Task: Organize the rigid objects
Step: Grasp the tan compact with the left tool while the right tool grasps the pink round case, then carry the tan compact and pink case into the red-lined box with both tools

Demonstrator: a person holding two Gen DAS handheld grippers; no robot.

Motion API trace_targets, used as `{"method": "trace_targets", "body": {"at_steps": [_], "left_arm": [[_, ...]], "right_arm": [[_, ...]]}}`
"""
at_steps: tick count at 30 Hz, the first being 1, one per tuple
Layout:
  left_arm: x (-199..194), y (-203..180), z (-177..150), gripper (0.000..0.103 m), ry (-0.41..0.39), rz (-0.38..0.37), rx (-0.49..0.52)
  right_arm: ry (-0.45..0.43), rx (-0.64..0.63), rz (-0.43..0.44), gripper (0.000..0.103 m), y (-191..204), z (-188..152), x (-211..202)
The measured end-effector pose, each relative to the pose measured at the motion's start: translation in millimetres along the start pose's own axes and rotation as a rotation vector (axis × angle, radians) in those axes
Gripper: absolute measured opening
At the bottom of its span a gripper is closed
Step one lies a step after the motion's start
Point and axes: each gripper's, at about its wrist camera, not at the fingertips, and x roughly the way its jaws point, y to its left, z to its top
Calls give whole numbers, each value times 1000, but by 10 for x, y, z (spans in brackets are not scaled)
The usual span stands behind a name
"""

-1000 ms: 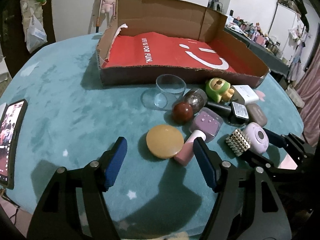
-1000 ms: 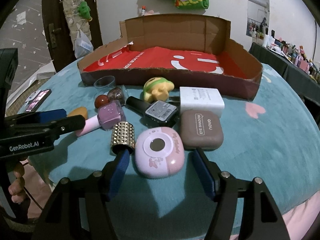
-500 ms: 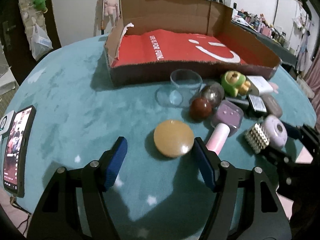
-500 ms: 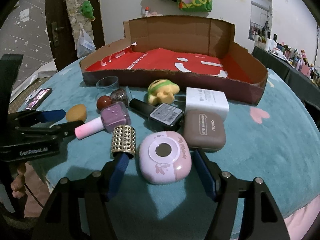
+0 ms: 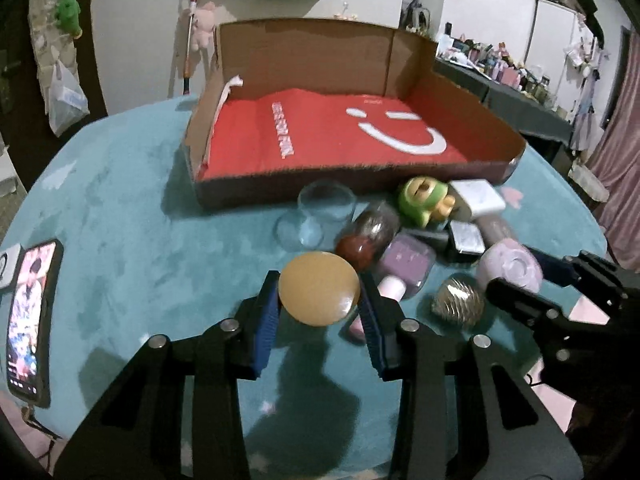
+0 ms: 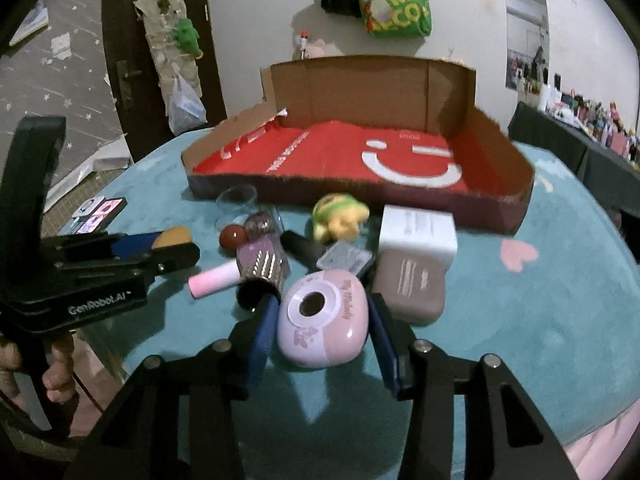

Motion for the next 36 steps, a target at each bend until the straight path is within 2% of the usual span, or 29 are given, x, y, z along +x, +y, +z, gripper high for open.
{"method": "trace_targets", "body": {"at_steps": [7, 24, 36], "left_arm": [[-26, 39, 87, 36, -7, -17, -26], [-26, -32, 318, 36, -27, -56, -11], [153, -36, 728, 36, -36, -66, -15]], "right_arm": [[2, 21, 23, 49, -36, 90, 25], [-36, 42, 46, 49, -128, 313, -11], [-75, 77, 55, 49, -293, 695, 58]]}}
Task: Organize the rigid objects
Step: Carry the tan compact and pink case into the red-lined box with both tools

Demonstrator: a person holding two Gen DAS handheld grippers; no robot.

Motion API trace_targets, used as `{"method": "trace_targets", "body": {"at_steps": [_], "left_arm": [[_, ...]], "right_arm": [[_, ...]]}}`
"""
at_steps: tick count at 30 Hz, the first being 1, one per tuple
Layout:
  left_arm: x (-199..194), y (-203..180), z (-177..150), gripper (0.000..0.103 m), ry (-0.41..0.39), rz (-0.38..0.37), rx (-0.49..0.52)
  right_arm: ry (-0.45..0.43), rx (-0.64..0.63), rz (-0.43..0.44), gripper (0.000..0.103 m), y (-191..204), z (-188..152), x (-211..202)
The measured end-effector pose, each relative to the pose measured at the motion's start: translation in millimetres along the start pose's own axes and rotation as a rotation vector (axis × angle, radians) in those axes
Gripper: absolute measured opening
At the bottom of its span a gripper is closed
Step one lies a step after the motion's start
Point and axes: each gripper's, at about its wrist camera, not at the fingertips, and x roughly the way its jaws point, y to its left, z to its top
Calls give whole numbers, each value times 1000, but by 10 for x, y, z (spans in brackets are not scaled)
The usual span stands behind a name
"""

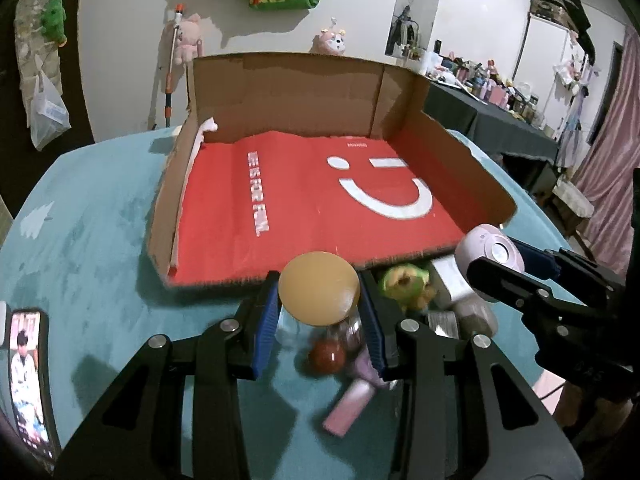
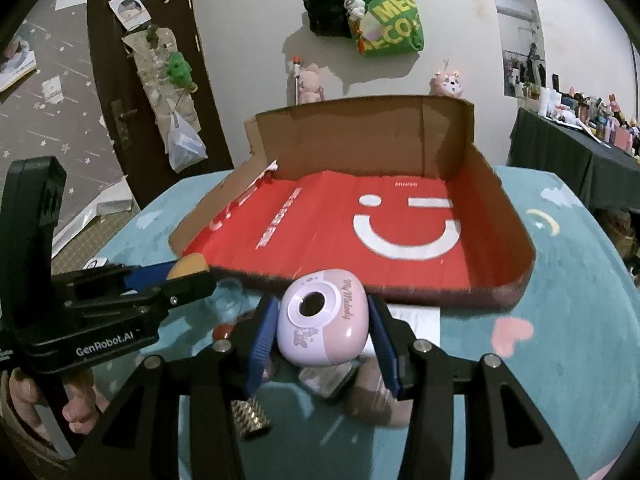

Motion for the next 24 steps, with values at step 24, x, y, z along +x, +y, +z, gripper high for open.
{"method": "trace_targets", "body": {"at_steps": [24], "left_arm": [[933, 160, 904, 36, 14, 100, -64]], "right_arm": [[37, 89, -69, 49, -616, 882, 918]]}}
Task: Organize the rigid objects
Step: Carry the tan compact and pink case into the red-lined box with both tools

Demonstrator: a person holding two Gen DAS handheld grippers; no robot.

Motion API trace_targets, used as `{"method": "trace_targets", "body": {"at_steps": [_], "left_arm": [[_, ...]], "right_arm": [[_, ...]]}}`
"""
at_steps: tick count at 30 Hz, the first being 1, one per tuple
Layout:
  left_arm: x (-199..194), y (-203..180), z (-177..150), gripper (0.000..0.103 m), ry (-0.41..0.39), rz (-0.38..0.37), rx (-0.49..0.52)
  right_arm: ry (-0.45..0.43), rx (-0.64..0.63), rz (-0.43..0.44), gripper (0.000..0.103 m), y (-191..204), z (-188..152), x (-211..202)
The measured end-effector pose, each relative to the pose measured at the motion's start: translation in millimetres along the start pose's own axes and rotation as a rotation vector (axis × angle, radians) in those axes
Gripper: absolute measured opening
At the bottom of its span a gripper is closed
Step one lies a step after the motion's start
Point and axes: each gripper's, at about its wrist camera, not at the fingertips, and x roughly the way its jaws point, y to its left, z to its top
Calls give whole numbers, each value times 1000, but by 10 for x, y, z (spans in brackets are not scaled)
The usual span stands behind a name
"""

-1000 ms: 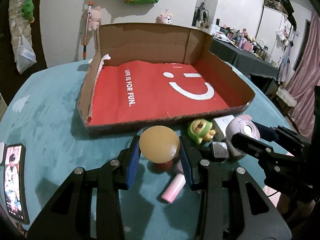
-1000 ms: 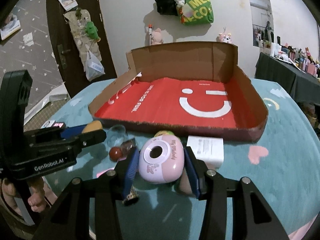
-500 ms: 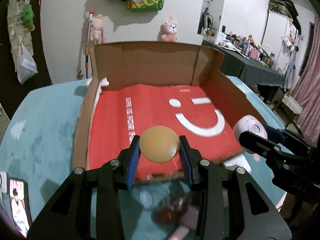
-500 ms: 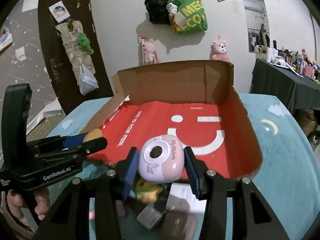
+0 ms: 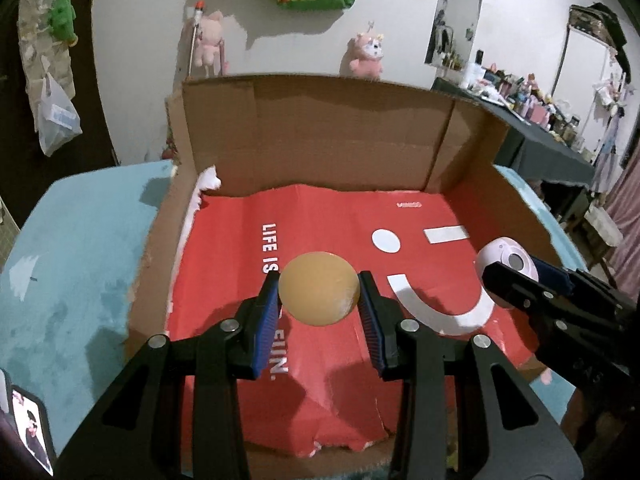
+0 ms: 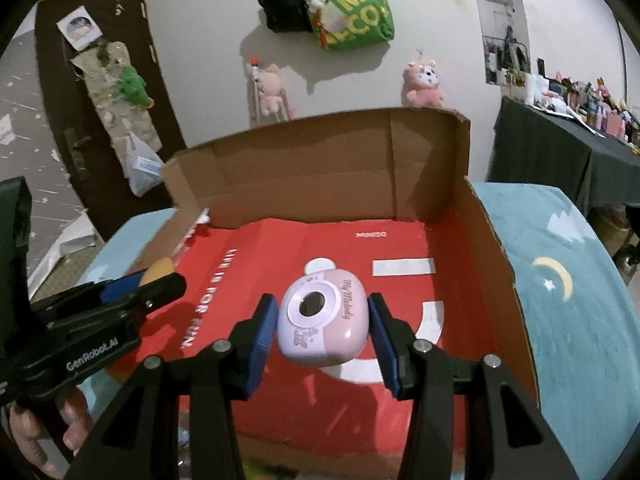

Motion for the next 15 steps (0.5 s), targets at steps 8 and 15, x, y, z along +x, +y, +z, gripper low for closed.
{"method": "trace_targets", "body": {"at_steps": [8, 15], "left_arm": [[355, -20, 51, 36, 81, 18, 10], [603, 7, -3, 36, 167, 46, 23]], "right_arm": [[94, 52, -19, 49, -191, 58, 388], [148, 49, -67, 49, -224, 62, 547]]}}
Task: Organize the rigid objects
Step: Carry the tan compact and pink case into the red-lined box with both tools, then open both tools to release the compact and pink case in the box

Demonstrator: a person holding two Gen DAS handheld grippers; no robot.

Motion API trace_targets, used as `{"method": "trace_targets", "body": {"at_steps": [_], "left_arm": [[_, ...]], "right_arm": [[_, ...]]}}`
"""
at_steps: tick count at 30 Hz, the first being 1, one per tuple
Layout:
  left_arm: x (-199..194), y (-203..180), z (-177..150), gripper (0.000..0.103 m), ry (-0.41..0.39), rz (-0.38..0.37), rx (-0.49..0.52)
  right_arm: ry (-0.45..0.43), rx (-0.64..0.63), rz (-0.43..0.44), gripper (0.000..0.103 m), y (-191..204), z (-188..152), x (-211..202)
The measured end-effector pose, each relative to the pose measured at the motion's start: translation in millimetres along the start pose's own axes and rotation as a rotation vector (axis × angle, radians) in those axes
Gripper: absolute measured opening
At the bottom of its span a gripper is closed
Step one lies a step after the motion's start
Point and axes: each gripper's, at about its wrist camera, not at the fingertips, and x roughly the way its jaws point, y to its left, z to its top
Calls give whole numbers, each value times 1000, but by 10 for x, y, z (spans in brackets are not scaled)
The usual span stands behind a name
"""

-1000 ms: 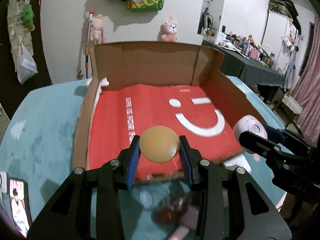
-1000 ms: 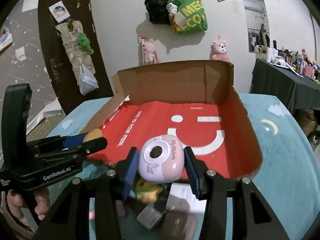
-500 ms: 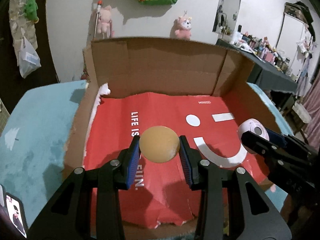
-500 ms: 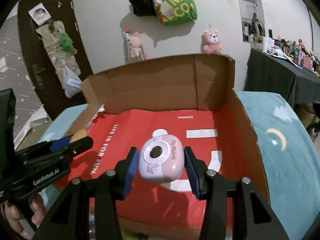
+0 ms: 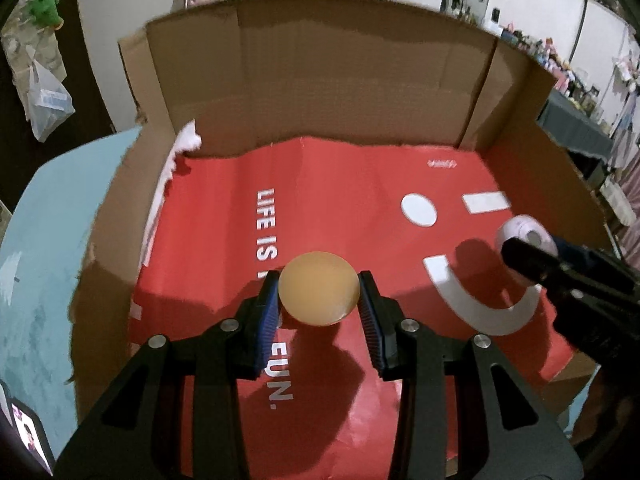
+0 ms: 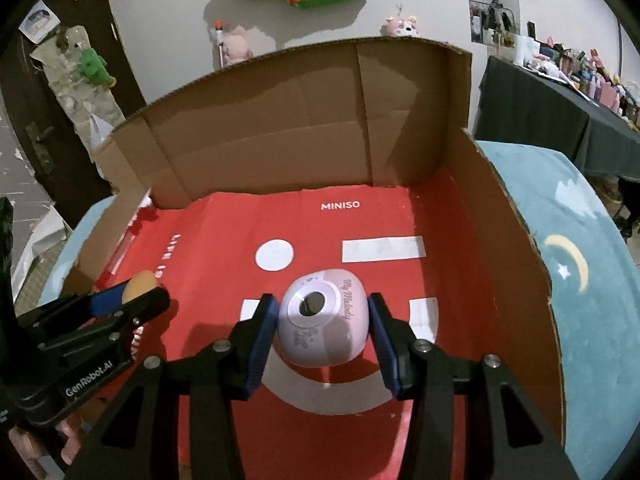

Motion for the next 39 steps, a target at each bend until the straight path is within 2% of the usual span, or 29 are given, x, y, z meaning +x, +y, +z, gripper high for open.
{"method": "trace_targets", "body": {"at_steps": [9, 24, 26, 27, 28, 33, 34, 37, 39], "left_arm": [[126, 22, -13, 36, 56, -12, 2], [165, -28, 5, 37, 64, 11, 30], [163, -24, 7, 43, 66, 10, 26], [159, -14, 7, 50, 68, 12, 24], [160, -12, 7, 53, 71, 18, 21], [135, 3, -2, 54, 68, 36, 19], [124, 10, -4, 57, 66, 36, 17], [68, 15, -7, 70, 50, 37, 9], [8, 15, -6, 72, 36, 41, 11]], "right_arm": [[85, 4, -26, 49, -30, -41, 186], [108, 27, -12, 50, -101, -42, 178], [111, 26, -15, 50, -105, -41, 174], [111, 26, -15, 50, -100, -29, 181], [112, 25, -16, 50, -99, -26, 178], [111, 19, -22, 51, -52, -13, 203], [110, 19, -22, 53, -48, -13, 200], [91, 14, -23, 67, -26, -9, 158], [77, 10, -19, 71, -9, -8, 116]]}}
